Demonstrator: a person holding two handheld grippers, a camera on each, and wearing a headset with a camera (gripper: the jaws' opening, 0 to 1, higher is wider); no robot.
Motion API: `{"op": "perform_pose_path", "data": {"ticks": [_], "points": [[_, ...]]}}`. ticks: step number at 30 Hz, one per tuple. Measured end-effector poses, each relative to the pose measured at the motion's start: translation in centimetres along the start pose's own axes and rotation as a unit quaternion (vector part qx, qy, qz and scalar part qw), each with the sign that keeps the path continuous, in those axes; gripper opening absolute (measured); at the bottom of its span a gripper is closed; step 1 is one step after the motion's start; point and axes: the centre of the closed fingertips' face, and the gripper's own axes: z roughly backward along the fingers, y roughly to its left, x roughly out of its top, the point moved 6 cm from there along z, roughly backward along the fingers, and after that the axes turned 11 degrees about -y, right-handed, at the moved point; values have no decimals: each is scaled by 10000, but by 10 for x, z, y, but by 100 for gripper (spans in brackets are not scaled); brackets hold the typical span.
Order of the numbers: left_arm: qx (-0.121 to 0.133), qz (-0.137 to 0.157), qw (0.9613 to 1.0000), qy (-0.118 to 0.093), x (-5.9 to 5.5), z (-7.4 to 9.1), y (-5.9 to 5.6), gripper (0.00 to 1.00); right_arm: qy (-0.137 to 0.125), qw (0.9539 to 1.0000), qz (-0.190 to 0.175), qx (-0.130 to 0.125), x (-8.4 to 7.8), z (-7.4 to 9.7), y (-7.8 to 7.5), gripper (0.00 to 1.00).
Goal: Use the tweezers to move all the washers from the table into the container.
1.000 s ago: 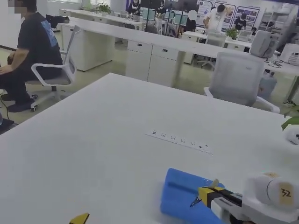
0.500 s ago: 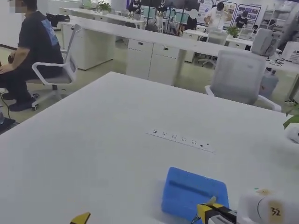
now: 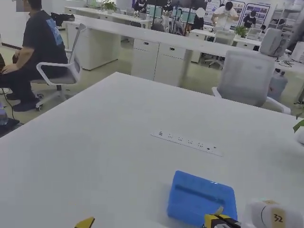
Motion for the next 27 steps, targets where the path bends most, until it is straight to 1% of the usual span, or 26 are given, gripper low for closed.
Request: {"op": "perform_pose_path", "data": {"ticks": [5, 10, 14, 16, 20, 23, 24, 25, 27], "points": [[3, -2, 10000, 3, 0, 0, 0, 88, -26, 10000, 34, 5, 2, -4, -1, 2], [18, -1, 10000, 7, 0, 0, 0, 88, 13, 10000, 81, 5, 2, -7, -1, 2], [25, -3, 10000, 11, -1, 0, 0, 88, 92, 9999, 120, 25, -4, -8, 0, 2], [25, -3, 10000, 14, -1, 0, 0, 88, 44, 9999, 132, 14, -4, -7, 0, 2], [21, -13, 10000, 21, -1, 0, 0, 88, 44, 9999, 141, 22, -3, -8, 1, 2], [13, -17, 10000, 22, -1, 0, 0, 88, 51, 9994, 332, 100, -4, -7, 5, 1], [15, -22, 10000, 22, -1, 0, 0, 88, 77, 9986, 498, 179, -5, -7, 8, 1], [16, -23, 10000, 21, -1, 0, 0, 88, 99, 9974, 698, 173, -5, -6, 8, 1], [14, -20, 10000, 19, -1, 0, 0, 88, 152, 9962, 833, 211, -5, -7, 10, 1]]}}
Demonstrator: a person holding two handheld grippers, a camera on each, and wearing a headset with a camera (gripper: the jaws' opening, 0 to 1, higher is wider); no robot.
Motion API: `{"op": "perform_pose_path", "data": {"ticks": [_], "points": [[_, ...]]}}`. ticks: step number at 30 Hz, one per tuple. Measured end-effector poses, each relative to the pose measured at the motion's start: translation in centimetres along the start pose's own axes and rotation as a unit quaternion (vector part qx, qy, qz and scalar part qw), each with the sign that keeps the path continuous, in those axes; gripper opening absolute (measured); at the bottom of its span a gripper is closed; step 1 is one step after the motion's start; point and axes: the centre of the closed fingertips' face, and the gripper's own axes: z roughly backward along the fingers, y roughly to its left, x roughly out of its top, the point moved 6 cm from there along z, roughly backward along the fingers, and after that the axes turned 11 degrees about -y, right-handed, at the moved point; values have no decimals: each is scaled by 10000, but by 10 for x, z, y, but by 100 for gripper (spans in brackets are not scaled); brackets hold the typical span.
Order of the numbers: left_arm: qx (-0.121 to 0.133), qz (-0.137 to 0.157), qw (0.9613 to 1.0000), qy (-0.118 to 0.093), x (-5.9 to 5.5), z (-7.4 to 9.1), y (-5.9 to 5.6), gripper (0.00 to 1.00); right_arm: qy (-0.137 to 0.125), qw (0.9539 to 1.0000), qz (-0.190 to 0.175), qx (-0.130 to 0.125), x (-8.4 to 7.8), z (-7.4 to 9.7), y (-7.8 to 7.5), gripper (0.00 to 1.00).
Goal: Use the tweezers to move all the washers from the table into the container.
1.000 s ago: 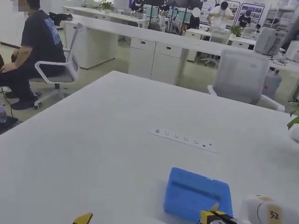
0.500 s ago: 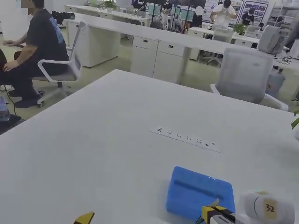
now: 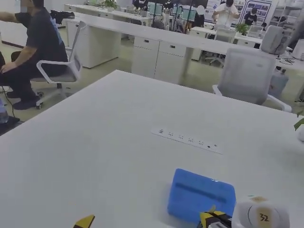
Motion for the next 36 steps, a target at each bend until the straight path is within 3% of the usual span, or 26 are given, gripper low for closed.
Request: {"op": "perform_pose_path", "data": {"ticks": [11, 29, 36], "points": [[19, -3, 10000, -21, 0, 0, 1, 87, 132, 9999, 17, 1, 2, -1, -4, 1], [-25, 10, 10000, -35, 1, 0, 0, 87, -175, 9997, -153, 50, 23, 19, 2, 1], [-34, 6, 10000, -38, 1, 1, 0, 87, -492, 9984, -287, 37, 46, 26, 0, 1]]}}
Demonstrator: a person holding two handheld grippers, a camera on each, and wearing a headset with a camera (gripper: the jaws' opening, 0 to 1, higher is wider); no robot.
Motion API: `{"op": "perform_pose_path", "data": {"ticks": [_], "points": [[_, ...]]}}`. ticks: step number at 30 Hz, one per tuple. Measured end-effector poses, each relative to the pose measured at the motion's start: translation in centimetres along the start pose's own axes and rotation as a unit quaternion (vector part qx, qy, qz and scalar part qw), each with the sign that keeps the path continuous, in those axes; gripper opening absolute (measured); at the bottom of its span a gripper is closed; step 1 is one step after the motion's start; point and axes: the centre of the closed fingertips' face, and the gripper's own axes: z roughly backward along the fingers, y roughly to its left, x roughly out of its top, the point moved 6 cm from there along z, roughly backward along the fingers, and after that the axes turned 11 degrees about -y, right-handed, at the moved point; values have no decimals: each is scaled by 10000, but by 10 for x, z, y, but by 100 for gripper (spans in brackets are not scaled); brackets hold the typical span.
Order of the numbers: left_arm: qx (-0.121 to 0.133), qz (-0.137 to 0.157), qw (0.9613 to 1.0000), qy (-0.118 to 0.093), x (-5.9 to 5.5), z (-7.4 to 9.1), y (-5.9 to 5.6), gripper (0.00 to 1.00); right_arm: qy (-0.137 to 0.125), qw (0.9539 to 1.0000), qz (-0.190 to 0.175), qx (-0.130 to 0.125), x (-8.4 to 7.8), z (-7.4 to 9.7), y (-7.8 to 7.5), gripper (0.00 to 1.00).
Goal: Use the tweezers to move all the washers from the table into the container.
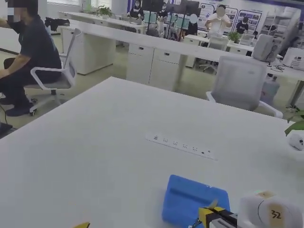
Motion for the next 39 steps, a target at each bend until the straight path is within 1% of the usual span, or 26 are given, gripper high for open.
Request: {"op": "perform_pose_path", "data": {"ticks": [4, 6, 10, 13, 18, 19, 24, 28, 35, 39], "points": [[-5, 1, 10000, 3, 0, 0, 0, 87, -184, 9998, 5, -46, 16, -1, -4, 1], [-8, 2, 10000, -6, 0, 0, 0, 87, -241, 9997, 57, -55, 21, -3, -6, 1], [13, -6, 10000, 5, 0, 0, 0, 87, -280, 9995, 103, -48, 25, -8, -9, 1], [36, -1, 10000, 1, 0, 0, 1, 87, -265, 9995, 174, -51, 26, -13, -10, 1], [33, -22, 10000, 26, -1, 0, 1, 87, -194, 9995, 262, -44, 22, -27, -11, 1], [35, -23, 10000, 29, -1, 0, 1, 87, -144, 9994, 326, -53, 21, -31, -12, 1], [54, -12, 10000, 53, -2, -1, 2, 87, -56, 9985, 540, -62, 17, -43, -13, 1], [35, -35, 10000, 76, -3, -2, 1, 87, 100, 9977, 676, -45, 8, -52, -15, 1], [64, -41, 9999, 104, -5, -3, 2, 87, 298, 9976, 622, -62, -5, -61, -20, 1], [59, -50, 9999, 123, -6, -3, 2, 87, 392, 9975, 590, -38, -12, -66, -20, 1]]}}
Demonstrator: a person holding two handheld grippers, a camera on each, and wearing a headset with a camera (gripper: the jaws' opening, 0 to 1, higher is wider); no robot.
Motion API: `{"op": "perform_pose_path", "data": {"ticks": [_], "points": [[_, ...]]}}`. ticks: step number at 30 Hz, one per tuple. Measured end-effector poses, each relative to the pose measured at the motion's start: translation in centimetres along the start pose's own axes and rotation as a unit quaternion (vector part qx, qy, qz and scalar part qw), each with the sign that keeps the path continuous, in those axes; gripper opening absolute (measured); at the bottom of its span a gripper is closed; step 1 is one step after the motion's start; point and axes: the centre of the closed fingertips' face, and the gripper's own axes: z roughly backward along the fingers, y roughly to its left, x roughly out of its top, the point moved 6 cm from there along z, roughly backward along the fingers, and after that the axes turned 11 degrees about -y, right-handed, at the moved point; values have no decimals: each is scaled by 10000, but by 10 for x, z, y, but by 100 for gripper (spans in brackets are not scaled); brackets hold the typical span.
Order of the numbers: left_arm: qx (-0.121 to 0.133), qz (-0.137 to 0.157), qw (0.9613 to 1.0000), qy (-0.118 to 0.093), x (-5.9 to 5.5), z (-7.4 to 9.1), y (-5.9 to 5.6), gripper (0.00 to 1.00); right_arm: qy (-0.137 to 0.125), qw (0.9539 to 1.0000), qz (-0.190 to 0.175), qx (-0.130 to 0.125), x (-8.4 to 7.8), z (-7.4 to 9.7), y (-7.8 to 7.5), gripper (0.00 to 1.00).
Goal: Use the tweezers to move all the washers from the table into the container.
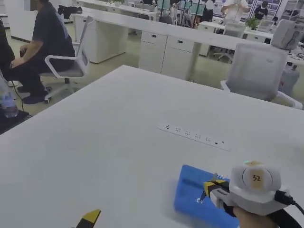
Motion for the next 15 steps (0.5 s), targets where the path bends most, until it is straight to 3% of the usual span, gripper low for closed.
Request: {"op": "perform_pose_path", "data": {"ticks": [5, 15], "points": [[-11, 25, 10000, -9, 0, 0, 0, 88, 67, 9998, -172, 66, -5, -4, 4, 1], [3, 26, 10000, 5, -1, 0, 0, 87, 134, 9997, -142, 115, -12, -7, 9, 1]]}}
